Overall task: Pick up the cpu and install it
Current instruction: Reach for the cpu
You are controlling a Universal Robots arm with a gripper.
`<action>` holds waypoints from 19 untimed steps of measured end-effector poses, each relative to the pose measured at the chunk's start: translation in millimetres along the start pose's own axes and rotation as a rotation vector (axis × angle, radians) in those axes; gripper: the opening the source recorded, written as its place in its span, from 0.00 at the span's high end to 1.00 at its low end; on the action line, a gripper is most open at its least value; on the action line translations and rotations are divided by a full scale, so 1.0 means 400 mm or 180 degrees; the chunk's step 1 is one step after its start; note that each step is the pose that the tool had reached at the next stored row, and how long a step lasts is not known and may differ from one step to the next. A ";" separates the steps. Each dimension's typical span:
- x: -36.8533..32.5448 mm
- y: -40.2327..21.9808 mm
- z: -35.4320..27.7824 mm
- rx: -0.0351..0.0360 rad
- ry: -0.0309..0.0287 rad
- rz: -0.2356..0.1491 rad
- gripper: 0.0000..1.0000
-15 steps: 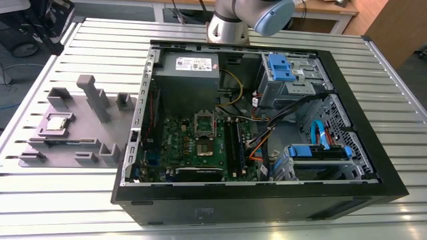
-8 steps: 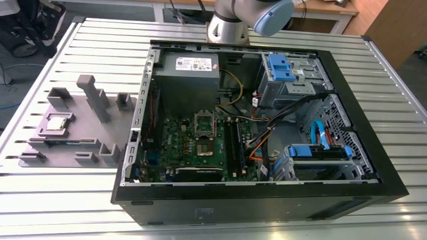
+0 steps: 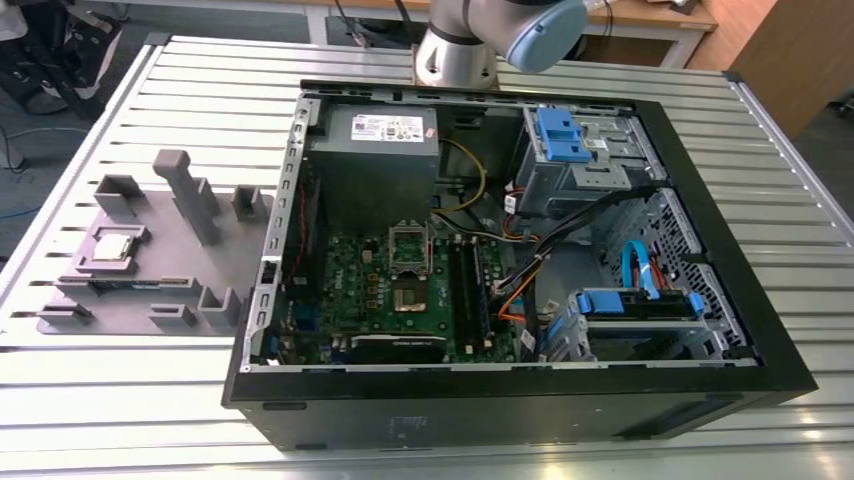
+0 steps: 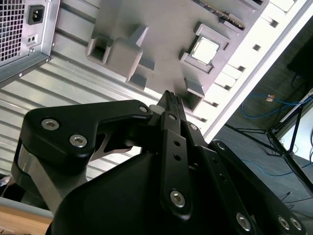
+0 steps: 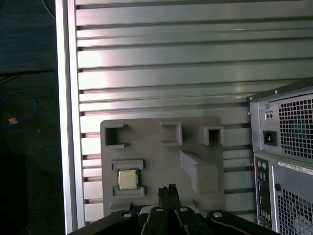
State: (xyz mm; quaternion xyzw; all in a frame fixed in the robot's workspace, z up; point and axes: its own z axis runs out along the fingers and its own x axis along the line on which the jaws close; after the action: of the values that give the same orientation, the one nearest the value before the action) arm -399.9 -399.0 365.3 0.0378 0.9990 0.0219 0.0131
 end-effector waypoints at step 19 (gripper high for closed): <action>0.002 -0.001 0.029 0.0001 -0.0001 0.0000 0.89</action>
State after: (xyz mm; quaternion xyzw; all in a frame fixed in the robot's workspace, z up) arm -400.3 -399.0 353.7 0.0379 0.9990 0.0218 0.0132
